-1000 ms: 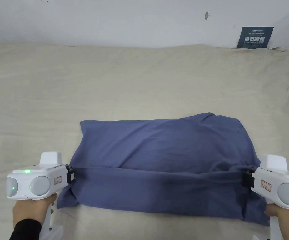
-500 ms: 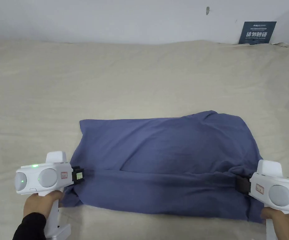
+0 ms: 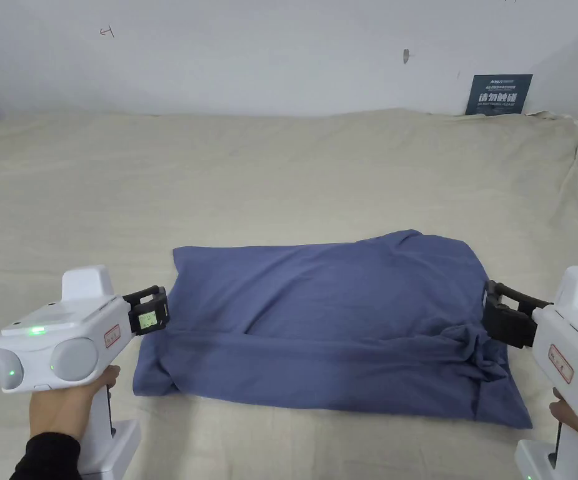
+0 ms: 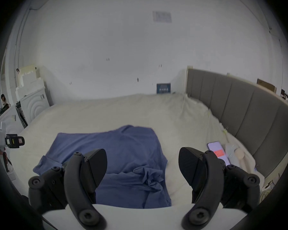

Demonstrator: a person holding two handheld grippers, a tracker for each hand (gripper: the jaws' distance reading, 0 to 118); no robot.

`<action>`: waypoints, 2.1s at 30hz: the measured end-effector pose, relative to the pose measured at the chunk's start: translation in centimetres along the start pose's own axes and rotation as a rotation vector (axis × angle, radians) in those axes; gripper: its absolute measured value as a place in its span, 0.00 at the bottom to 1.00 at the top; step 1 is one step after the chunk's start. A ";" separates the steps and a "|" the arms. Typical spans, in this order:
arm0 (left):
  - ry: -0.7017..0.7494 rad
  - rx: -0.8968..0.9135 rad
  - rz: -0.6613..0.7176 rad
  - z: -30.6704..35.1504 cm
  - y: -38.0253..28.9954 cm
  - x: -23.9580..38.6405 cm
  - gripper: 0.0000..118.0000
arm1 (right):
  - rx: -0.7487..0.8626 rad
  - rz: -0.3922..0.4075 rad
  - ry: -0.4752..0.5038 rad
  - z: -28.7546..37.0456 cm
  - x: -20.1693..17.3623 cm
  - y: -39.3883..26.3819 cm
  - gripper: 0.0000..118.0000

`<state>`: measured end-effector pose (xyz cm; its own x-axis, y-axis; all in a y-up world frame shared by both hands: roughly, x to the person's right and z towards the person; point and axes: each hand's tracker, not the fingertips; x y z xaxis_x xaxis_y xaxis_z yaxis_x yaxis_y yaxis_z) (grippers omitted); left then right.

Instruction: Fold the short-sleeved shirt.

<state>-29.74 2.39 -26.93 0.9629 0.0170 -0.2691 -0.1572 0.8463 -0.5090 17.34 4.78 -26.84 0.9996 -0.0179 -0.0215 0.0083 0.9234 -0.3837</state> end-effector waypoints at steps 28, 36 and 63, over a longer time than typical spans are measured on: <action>-0.110 -0.010 0.028 2.6 -4.1 -0.7 0.00 | 0.094 0.012 -0.015 3.2 0.6 -2.9 0.00; -0.105 -0.270 0.143 -4.4 -3.5 -2.8 0.15 | 0.054 0.018 -0.023 1.4 0.1 -3.4 0.00; -0.070 -0.385 0.029 -8.9 -7.2 -3.4 0.02 | -0.231 -0.077 -0.028 -3.6 1.5 -7.0 0.01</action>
<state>-33.81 -8.53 -29.61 0.9675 0.0852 -0.2380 -0.2421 0.5833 -0.7754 18.68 -3.07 -27.49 0.9966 -0.0712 0.0403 0.0814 0.8076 -0.5842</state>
